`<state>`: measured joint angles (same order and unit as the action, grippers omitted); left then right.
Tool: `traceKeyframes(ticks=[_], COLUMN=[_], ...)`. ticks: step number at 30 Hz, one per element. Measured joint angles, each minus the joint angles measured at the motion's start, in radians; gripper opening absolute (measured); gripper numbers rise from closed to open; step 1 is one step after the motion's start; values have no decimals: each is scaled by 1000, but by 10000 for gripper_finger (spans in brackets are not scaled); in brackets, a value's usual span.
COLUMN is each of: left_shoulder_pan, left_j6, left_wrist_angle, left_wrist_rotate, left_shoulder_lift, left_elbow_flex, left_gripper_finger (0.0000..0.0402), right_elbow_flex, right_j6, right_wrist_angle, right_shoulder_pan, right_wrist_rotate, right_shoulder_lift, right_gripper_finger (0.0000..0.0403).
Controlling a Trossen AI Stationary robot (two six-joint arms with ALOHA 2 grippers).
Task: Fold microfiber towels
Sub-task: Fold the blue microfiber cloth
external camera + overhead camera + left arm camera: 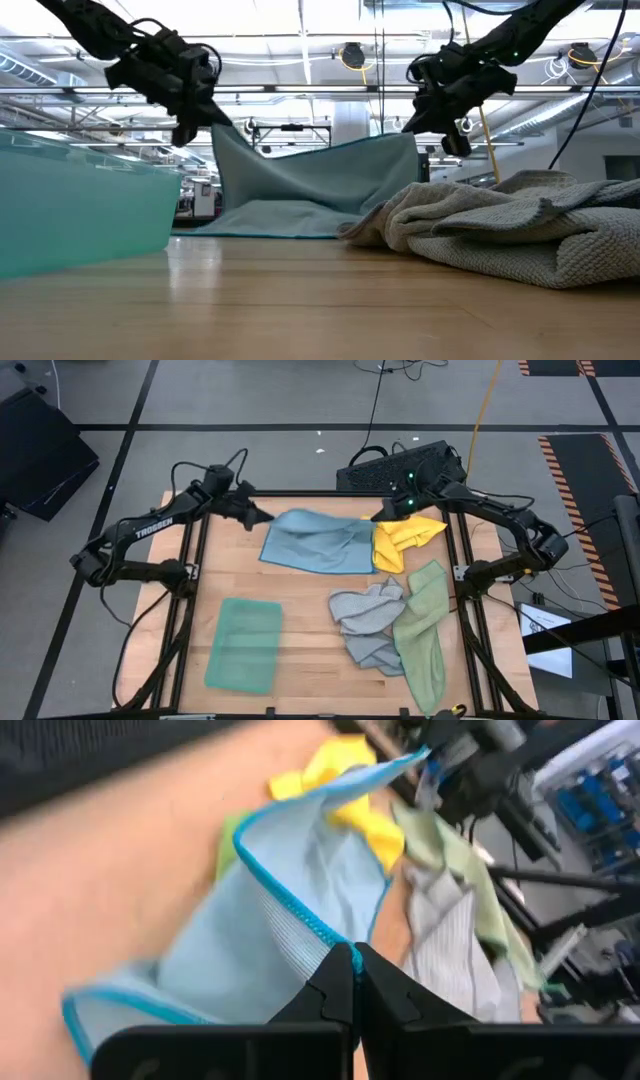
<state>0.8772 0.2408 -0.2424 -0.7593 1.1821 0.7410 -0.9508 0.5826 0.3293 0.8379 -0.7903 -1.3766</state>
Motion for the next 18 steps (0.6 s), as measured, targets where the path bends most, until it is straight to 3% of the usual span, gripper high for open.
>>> traceKeyframes(ticks=[8,11,18], left_shoulder_pan=[-125,-159,-342], left_j6=[-78,39,284], left_wrist_angle=[-89,-72,-3], left_wrist_rotate=[19,24,31], left_shoulder_lift=[-67,-100,-300], left_elbow_flex=[0,0,0], left_gripper_finger=[3,3,3], right_elbow_flex=[0,0,0], right_j6=[1,38,140], right_wrist_angle=[42,42,47], right_shoulder_pan=[-99,-121,-198], right_wrist_rotate=[98,104,-12], right_shoulder_lift=[0,1,106], right_gripper_finger=[2,2,2])
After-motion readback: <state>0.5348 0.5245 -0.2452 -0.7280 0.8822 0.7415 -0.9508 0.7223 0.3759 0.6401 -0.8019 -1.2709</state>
